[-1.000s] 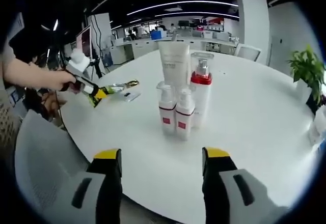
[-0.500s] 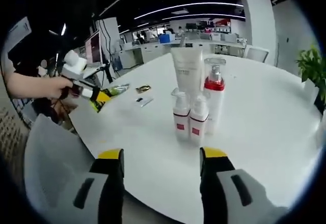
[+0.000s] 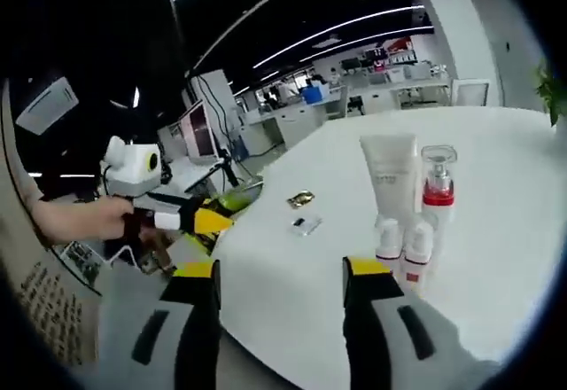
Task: Arrange the skincare products in the storage area until every visible bottle or jar stands upright without overlapping.
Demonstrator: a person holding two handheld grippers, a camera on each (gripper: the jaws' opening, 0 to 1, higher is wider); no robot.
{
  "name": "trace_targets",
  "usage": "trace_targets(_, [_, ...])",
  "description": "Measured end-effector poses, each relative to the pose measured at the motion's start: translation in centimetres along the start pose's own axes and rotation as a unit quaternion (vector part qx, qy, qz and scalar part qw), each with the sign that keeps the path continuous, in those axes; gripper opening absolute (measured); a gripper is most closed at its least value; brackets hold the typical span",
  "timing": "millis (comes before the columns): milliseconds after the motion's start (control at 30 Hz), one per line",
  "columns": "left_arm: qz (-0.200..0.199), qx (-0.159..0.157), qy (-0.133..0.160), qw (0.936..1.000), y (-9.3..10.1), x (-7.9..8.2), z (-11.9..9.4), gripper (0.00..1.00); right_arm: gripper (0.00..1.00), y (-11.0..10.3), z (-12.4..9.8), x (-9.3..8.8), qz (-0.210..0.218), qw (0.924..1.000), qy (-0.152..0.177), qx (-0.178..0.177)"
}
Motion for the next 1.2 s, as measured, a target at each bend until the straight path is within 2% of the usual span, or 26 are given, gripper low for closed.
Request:
trace_targets(267, [0.016, -0.039, 0.011, 0.9991, 2.8, -0.6, -0.8, 0.08, 0.52, -1.4, 1.5, 1.9, 0.056, 0.9967, 0.046, 0.037])
trace_targets(433, [0.03, -0.051, 0.014, 0.9981, 4.0, -1.0, -0.9, 0.08, 0.51, -1.8, 1.8, 2.2, 0.066, 0.9955, 0.054, 0.042])
trace_targets(500, [0.033, -0.057, 0.017, 0.9977, 4.4, -1.1, -1.0, 0.08, 0.5, -1.9, 1.9, 2.2, 0.085, 0.9935, 0.061, 0.043])
trace_targets(633, [0.036, -0.069, 0.027, 0.9966, 5.0, -1.0, -1.1, 0.08, 0.44, -1.8, 2.1, 2.0, 0.149, 0.9847, 0.08, 0.04])
trace_targets(833, [0.037, -0.089, 0.03, 0.9949, 5.7, -1.1, -0.9, 0.08, 0.33, -1.5, 2.1, 1.8, 0.199, 0.9745, 0.099, 0.026])
trace_targets(900, [0.038, -0.09, 0.027, 0.9949, 5.8, -1.2, -0.7, 0.08, 0.22, -1.6, 1.9, 1.8, 0.213, 0.9712, 0.103, 0.027])
trace_targets(933, [0.04, -0.089, 0.023, 0.995, 5.8, -1.3, -0.6, 0.09, 0.16, -1.9, 1.8, 1.9, 0.23, 0.9656, 0.114, 0.042])
trace_targets(1000, [0.039, -0.089, 0.022, 0.995, 5.7, -1.4, -0.5, 0.1, 0.14, -1.7, 1.6, 1.8, 0.238, 0.9643, 0.113, 0.032])
trace_targets(1133, [0.041, -0.09, 0.019, 0.9949, 5.8, -1.4, -0.6, 0.14, 0.11, -1.9, 1.5, 1.8, 0.258, 0.9566, 0.128, 0.041])
trace_targets(1200, [0.037, -0.091, 0.017, 0.995, 5.7, -1.3, -0.6, 0.2, 0.09, -1.8, 1.4, 1.9, 0.267, 0.9526, 0.137, 0.05])
Point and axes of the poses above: the point that each gripper's makers call its tool centre point, and the gripper's own axes: z roughly forward along the fingers, y roughly to its right, x roughly out of its top, the point moved 10 cm from there along -z, roughly backward along the fingers, and after that the axes turned 15 degrees about -z, right-handed, at the moved point
